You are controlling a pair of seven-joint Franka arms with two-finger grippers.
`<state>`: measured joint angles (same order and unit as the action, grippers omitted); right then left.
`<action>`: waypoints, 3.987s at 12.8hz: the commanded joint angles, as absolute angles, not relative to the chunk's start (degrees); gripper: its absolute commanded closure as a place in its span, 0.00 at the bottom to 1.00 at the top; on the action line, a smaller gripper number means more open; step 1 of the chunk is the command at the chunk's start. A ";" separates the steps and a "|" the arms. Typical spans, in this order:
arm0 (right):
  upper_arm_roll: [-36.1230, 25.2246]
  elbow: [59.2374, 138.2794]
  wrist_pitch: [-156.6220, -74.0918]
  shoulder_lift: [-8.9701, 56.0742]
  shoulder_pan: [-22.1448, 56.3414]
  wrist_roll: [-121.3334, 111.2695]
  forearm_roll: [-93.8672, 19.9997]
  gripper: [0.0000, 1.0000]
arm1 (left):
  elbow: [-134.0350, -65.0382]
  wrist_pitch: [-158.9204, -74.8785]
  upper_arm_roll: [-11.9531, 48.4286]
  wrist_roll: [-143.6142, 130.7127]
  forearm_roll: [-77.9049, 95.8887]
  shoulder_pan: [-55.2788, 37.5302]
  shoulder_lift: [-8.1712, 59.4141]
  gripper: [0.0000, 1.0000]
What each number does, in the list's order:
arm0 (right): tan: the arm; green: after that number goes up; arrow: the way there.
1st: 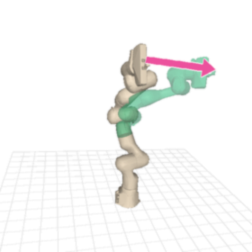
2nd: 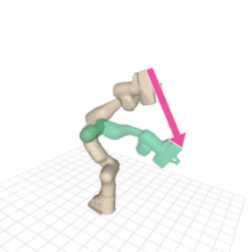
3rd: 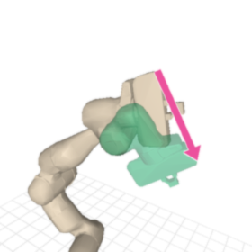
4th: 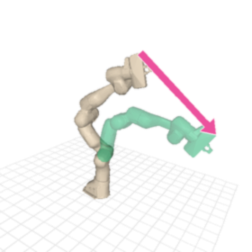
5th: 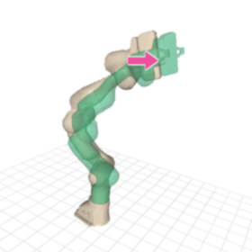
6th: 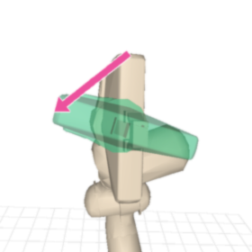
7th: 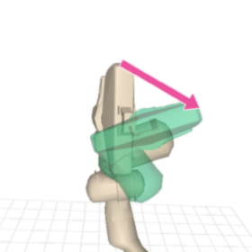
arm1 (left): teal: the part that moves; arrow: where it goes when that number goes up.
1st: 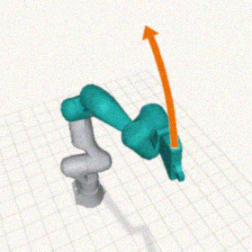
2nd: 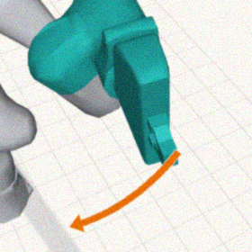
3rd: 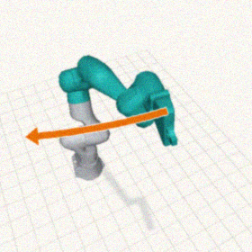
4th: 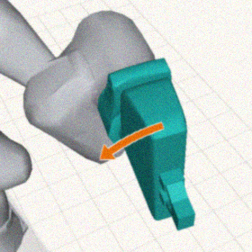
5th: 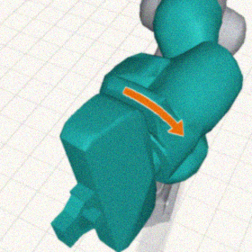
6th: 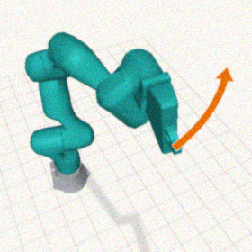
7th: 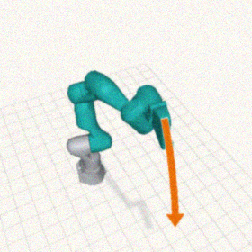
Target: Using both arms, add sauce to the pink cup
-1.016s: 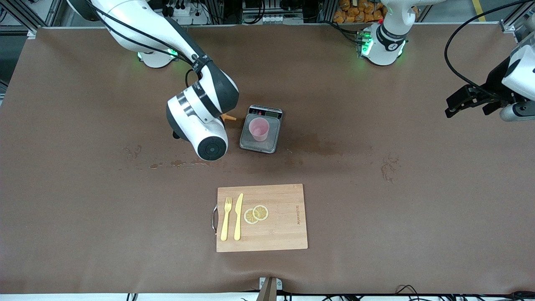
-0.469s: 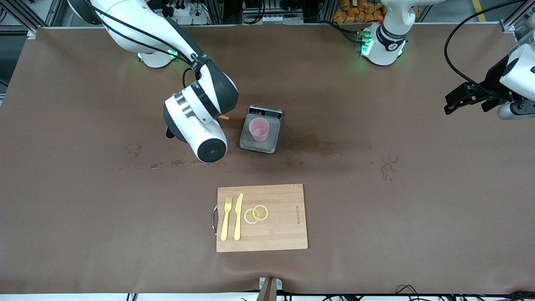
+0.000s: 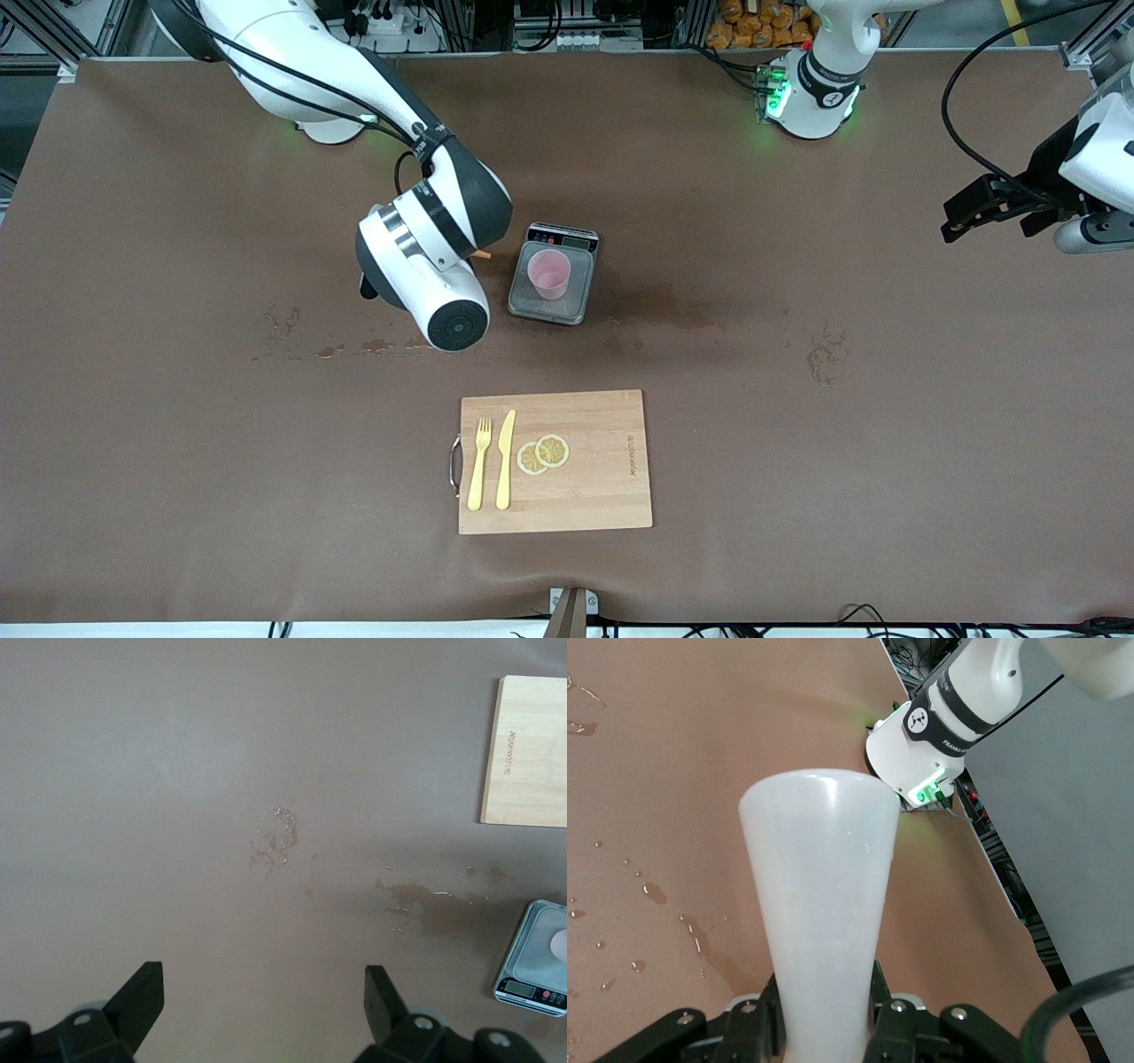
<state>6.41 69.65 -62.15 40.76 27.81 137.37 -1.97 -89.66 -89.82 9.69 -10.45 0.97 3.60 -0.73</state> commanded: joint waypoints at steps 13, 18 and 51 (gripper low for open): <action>6.94 68.03 -60.91 36.39 16.80 120.61 -9.56 1.00 | -89.91 -88.77 9.32 -9.23 1.93 3.69 -1.85 0.00; 6.94 68.47 -58.72 32.96 8.37 109.18 -15.02 1.00 | -89.91 -88.77 9.32 -9.23 1.93 3.69 -1.76 0.00; 6.50 77.60 -62.04 55.11 -30.59 30.85 -29.18 0.93 | -89.82 -88.86 9.40 -9.40 2.02 3.43 -1.49 0.00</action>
<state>5.69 75.60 -61.10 55.52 -30.10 31.82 -28.07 -89.79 -89.58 9.64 -10.45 0.97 3.61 -0.74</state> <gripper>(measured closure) 0.656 0.000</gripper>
